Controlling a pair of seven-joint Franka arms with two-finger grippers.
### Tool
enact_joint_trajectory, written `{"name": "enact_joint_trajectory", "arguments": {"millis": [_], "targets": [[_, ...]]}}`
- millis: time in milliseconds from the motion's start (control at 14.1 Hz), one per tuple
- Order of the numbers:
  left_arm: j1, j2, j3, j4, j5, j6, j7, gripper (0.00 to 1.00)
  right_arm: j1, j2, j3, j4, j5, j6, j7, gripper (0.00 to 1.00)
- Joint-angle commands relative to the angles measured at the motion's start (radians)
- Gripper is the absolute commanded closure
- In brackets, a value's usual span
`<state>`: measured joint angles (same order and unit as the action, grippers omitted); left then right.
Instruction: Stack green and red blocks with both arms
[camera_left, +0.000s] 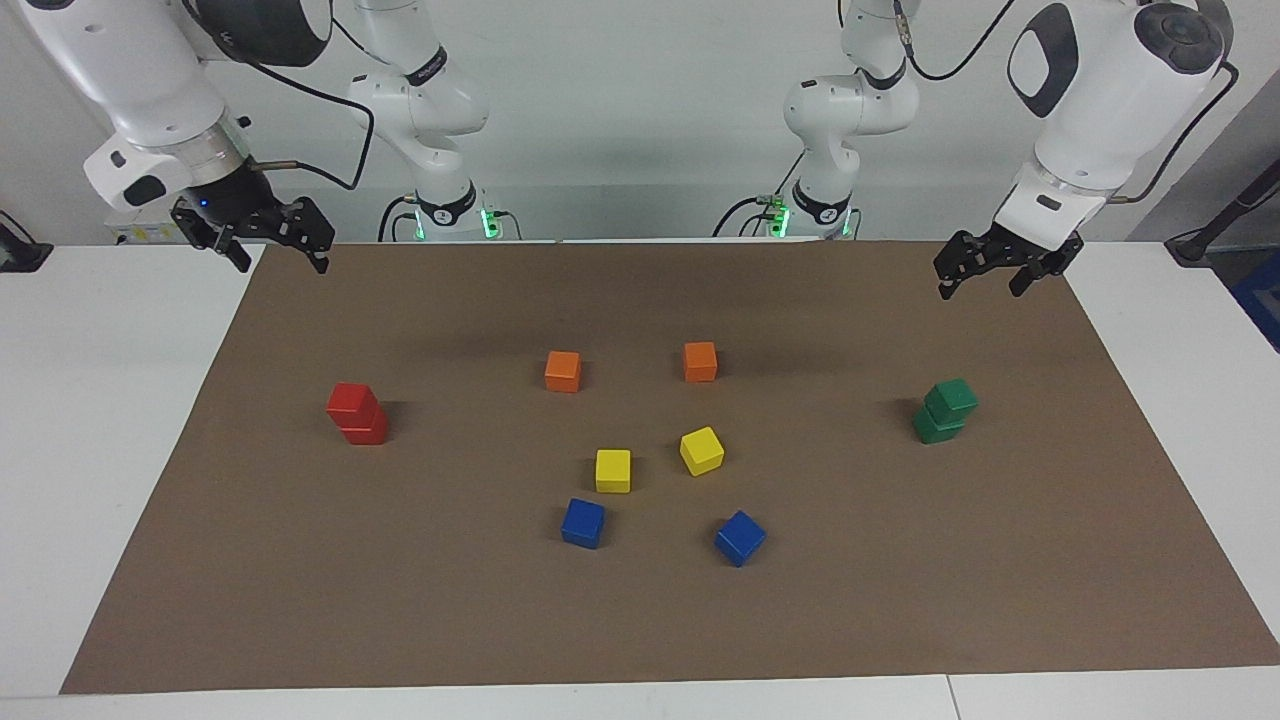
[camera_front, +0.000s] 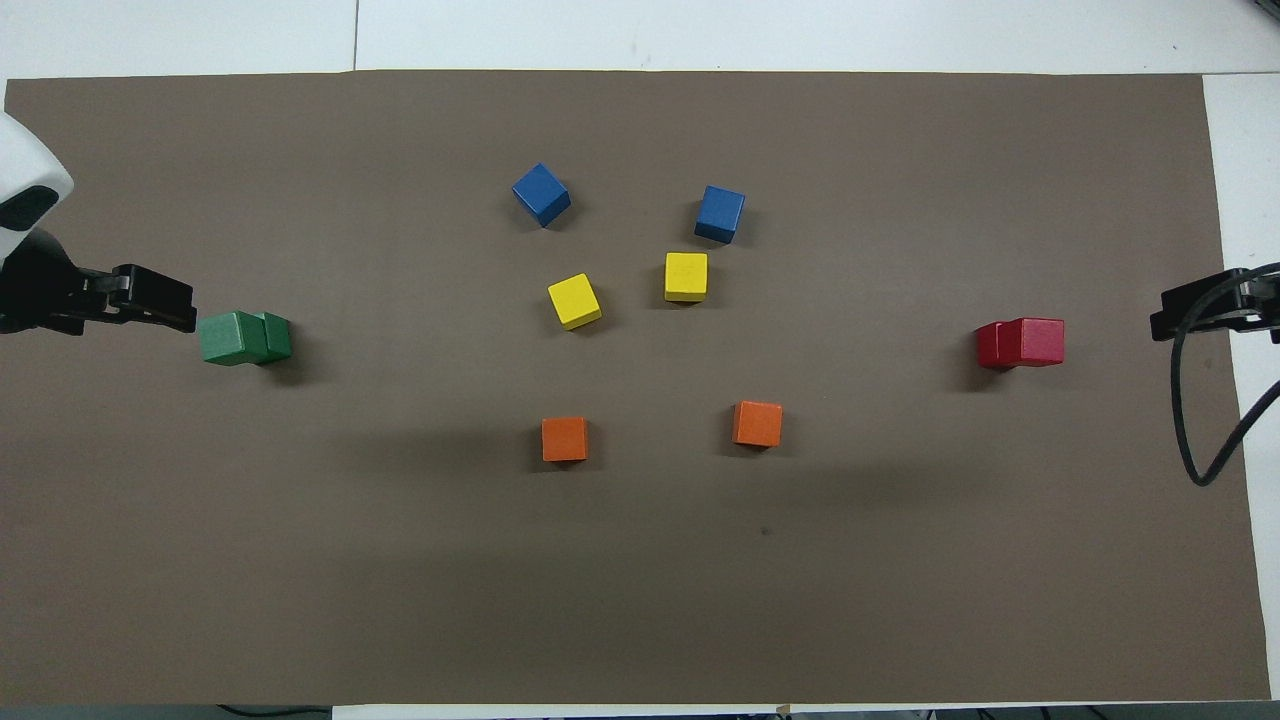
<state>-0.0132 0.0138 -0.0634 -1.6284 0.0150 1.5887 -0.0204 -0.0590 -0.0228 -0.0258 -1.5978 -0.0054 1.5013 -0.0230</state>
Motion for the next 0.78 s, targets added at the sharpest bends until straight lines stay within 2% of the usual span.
{"name": "enact_joint_trajectory", "arguments": {"millis": [0,707], "targets": [[0.006,-0.017,0.001,-0.014,-0.009,0.008,0.011,0.0,-0.01,-0.006,0.003,0.006,-0.001,-0.018,-0.006,0.0],[0.006,-0.017,0.001,-0.014,-0.009,0.008,0.011,0.0,-0.01,-0.012,0.001,0.006,0.001,-0.032,-0.002,0.0]]}}
